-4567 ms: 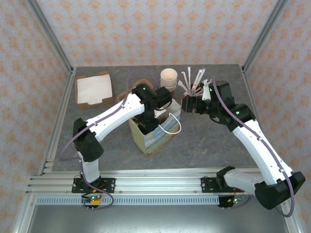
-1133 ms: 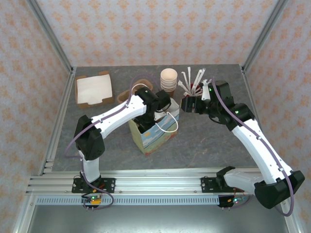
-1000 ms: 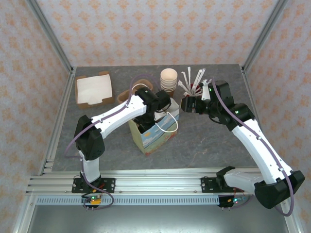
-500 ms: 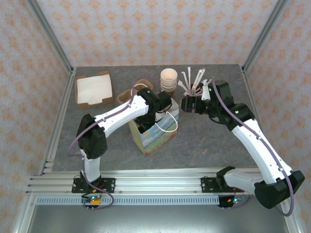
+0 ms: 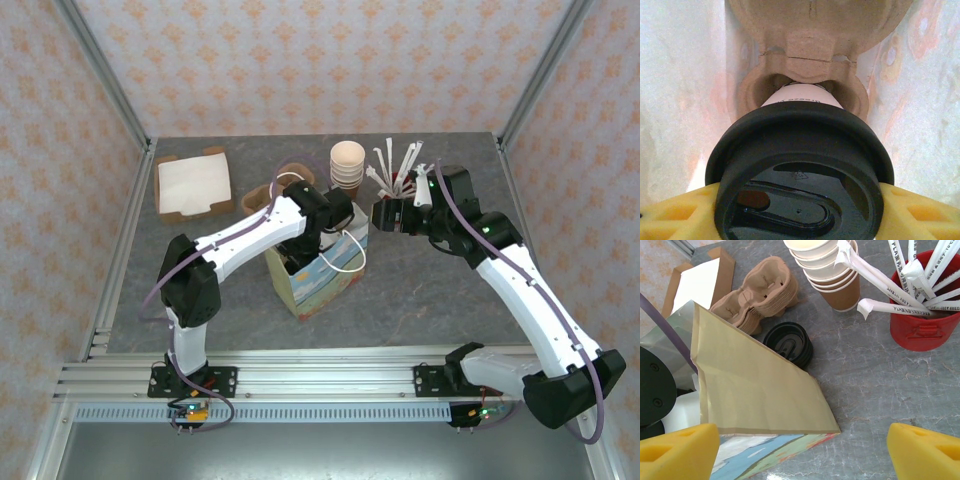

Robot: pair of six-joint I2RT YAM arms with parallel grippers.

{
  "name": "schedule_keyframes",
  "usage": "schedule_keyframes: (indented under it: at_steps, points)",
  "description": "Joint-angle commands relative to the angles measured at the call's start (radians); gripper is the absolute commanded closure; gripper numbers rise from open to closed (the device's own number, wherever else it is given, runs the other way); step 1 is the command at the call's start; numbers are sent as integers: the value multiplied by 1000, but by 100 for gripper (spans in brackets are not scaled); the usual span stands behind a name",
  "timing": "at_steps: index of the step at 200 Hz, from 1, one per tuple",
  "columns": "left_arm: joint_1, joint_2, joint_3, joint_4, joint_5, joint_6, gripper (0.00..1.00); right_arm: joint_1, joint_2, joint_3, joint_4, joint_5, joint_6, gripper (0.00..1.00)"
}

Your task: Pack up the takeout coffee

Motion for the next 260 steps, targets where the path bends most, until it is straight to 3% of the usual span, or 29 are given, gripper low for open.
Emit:
schedule_keyframes:
  at_steps: [1,137,260]
  points:
    - [4,35,-47,10,-3,-4,65,-4,1,21,-2,-6,8,12]
    - [4,71,-54,53,0,-22,63,-4,2,25,-12,-2,5,13]
    - [4,6,20,23,-4,-53,28,-2,-14,18,-24,13,6,13]
